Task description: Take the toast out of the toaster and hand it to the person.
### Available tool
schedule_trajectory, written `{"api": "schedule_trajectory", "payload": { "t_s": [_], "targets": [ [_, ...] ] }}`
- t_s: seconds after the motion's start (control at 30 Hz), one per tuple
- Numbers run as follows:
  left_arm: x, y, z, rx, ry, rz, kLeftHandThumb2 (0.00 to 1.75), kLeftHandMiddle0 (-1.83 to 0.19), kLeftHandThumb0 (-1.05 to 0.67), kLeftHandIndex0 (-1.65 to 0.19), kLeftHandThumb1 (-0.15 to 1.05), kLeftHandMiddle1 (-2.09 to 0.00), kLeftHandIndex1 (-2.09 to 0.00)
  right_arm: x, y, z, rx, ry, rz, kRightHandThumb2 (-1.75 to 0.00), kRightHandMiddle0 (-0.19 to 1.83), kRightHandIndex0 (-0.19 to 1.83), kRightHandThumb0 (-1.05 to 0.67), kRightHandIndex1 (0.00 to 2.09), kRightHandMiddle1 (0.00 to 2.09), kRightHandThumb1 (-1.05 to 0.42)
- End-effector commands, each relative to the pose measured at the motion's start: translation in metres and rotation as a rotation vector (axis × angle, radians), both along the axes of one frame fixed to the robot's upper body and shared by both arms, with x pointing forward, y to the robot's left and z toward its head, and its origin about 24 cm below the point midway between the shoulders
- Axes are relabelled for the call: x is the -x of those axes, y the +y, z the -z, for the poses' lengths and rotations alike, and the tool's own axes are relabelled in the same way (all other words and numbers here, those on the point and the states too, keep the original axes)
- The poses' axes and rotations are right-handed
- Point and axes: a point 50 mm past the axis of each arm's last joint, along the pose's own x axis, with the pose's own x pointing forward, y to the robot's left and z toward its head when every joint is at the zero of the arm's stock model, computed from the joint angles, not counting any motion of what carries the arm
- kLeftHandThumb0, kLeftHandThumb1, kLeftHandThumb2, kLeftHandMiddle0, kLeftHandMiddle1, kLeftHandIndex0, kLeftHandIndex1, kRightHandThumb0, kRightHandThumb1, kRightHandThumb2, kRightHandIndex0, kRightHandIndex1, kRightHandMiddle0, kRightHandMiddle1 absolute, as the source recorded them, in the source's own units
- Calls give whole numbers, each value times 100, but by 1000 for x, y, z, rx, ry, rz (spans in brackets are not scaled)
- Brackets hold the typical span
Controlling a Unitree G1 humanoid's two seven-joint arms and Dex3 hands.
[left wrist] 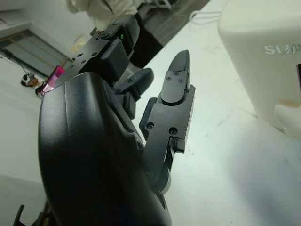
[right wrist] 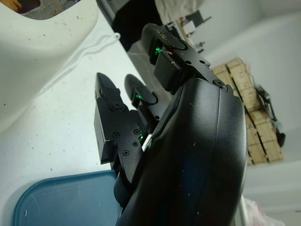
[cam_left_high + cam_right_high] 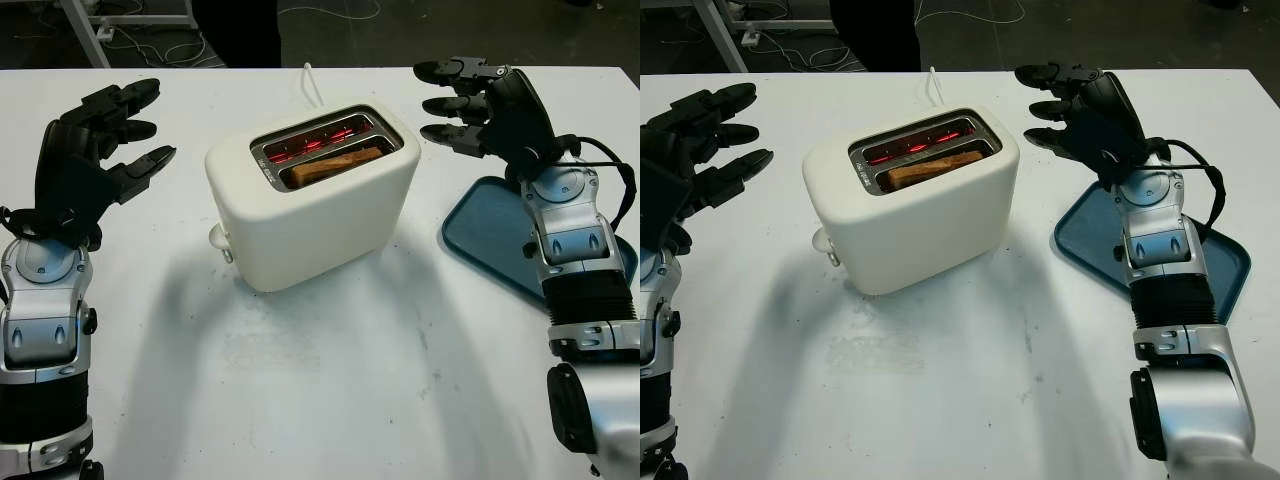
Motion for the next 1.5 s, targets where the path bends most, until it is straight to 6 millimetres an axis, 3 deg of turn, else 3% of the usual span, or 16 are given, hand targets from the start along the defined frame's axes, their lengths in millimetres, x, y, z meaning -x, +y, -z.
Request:
{"api": "schedule_trajectory", "payload": {
  "t_s": [0.0, 1.47],
  "targets": [
    [2, 3, -3, -10, -15, -15, 15, -29, -16, -63, 92, -93, -8, 1, -1, -8, 20, -40, 4, 0, 75, 85, 11, 14, 8, -87],
    [0, -2, -5, -15, 7, -23, 16, -31, -13, -61, 92, -90, -10, 1, -1, -10, 1, -30, -8, 0, 78, 87, 13, 10, 3, -88]
  ]
}}
